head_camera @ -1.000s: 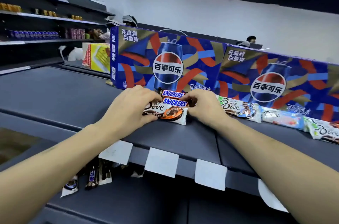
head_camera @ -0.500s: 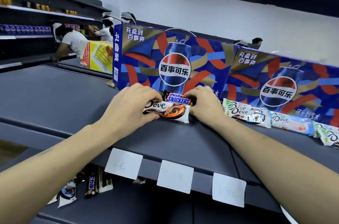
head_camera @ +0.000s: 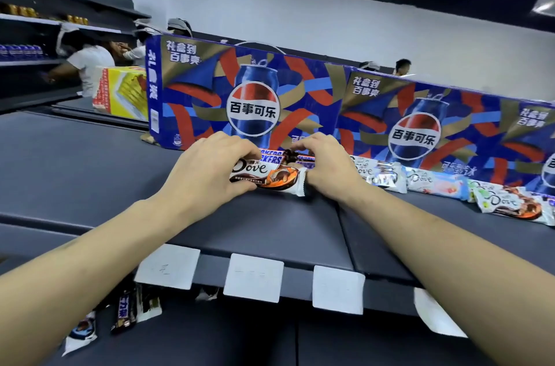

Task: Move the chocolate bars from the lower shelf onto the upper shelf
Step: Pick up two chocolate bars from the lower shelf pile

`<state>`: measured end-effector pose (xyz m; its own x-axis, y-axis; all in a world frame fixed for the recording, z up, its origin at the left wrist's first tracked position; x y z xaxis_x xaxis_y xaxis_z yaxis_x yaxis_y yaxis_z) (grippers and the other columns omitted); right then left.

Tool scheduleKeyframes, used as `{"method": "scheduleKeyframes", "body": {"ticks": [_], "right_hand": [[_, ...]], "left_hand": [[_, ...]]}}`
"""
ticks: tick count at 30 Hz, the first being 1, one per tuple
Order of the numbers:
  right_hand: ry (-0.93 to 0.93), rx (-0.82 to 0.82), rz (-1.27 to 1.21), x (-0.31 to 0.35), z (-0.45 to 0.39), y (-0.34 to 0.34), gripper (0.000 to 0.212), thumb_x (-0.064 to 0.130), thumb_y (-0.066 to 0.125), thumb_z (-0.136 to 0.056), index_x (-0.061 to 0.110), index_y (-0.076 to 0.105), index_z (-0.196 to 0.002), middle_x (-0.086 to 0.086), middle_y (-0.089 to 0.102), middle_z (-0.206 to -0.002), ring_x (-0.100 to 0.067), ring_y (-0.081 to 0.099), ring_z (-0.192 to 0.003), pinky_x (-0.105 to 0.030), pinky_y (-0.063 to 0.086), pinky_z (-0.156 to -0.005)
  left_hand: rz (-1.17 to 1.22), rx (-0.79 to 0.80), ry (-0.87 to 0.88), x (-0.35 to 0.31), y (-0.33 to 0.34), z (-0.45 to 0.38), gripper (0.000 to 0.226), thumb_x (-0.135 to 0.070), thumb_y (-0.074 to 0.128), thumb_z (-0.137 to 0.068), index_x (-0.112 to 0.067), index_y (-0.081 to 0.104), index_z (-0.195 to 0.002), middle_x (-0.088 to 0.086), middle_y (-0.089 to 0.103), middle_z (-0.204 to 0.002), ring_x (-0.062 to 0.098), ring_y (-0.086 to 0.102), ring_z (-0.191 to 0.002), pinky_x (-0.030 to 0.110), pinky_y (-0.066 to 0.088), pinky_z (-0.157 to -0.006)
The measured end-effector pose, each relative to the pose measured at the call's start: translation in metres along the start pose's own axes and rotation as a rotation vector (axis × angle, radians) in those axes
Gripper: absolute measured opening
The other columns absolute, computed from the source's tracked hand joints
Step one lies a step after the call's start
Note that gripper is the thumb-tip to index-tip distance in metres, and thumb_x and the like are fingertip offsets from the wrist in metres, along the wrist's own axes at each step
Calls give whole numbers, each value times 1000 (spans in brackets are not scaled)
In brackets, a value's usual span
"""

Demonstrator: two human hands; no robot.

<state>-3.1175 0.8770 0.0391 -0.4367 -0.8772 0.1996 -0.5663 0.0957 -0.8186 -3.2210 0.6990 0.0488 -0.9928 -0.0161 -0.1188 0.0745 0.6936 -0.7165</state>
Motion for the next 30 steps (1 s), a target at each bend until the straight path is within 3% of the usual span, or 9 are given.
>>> {"method": "scheduleKeyframes", "body": {"ticks": [7, 16, 24, 30], "right_hand": [[85, -31, -20, -45, 45, -45, 22, 30, 70, -87, 25, 69, -108, 4, 62, -100, -15, 55, -95, -33, 47, -86], [245, -13, 30, -126, 126, -114, 24, 19, 64, -87, 20, 69, -110, 2, 65, -104, -15, 58, -97, -33, 47, -88], [331, 15, 41, -214, 204, -168, 27, 31, 64, -87, 21, 68, -112, 2, 68, -104, -16, 61, -96, -36, 50, -88], [298, 0, 29, -257, 238, -205, 29, 34, 64, -88, 22, 67, -114, 3, 67, -108, -15, 59, -100, -33, 48, -89]], "left_hand": [[40, 38, 94, -59, 25, -21, 47, -34, 81, -72, -27, 62, -115, -13, 63, -107, 13, 54, -99, 28, 43, -78], [59, 73, 217, -166, 63, -51, 45, -37, 79, -73, -27, 61, -114, -10, 62, -104, 17, 54, -96, 35, 46, -81], [26, 109, 195, -264, 104, -65, 45, -40, 76, -76, -27, 62, -116, -9, 58, -109, 17, 51, -108, 31, 42, -81], [-14, 81, 155, -320, 120, -73, 43, -36, 80, -73, -23, 68, -112, -4, 61, -102, 22, 55, -100, 36, 48, -80]]}}
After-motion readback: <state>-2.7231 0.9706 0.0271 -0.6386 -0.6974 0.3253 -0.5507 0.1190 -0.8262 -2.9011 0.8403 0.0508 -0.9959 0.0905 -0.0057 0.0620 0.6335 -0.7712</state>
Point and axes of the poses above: each hand's wrist, its own z-axis away from the middle knuckle, its own y-axis out of the palm, x = y × z, the point moved 8 cm from there along -z, towards the middle knuckle
